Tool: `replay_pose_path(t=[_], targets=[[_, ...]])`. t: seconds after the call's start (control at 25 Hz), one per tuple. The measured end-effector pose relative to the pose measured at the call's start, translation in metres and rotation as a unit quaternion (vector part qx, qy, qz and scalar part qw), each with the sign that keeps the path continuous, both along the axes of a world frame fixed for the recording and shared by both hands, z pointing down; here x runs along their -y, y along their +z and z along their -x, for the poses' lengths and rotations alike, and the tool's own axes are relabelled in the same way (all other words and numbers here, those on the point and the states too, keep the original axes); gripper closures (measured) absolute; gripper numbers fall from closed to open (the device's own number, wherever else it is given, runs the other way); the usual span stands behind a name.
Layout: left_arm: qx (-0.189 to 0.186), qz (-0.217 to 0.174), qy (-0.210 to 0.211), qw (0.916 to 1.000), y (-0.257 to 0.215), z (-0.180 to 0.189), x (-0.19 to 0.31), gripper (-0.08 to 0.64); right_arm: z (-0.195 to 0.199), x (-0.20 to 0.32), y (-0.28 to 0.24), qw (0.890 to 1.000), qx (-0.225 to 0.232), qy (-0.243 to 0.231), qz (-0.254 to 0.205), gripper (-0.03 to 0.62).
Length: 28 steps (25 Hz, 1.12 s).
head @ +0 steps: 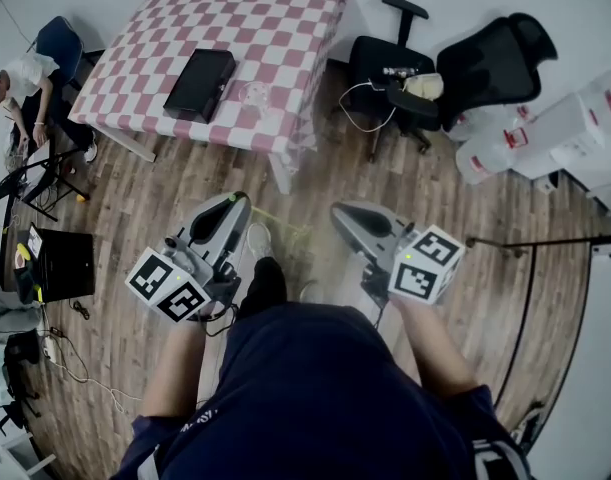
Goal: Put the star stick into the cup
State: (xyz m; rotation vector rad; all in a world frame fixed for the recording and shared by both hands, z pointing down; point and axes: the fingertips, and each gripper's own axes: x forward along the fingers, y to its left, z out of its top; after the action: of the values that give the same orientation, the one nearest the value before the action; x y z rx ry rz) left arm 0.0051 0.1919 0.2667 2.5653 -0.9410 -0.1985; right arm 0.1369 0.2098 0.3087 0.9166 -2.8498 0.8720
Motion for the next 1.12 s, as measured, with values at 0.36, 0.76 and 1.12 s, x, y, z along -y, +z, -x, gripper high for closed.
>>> replay_pose_path(t=[0.36, 0.76, 1.12], targets=[[-0.013, 0.021, 0.013, 0.9996, 0.025, 0.023, 0.088, 0.525, 0.021, 0.078, 0.022, 0.999, -0.009, 0.026, 0.028, 0.576], [-0.017, 0.053, 0.023, 0.9982, 0.054, 0.089, 0.209, 0.525, 0.077, 0.193, 0.048, 0.996, -0.015, 0.059, 0.067, 0.577], [-0.026, 0.058, 0.047, 0.9968, 0.061, 0.125, 0.300, 0.525, 0.108, 0.263, 0.050, 0.992, -0.031, 0.094, 0.082, 0.577]])
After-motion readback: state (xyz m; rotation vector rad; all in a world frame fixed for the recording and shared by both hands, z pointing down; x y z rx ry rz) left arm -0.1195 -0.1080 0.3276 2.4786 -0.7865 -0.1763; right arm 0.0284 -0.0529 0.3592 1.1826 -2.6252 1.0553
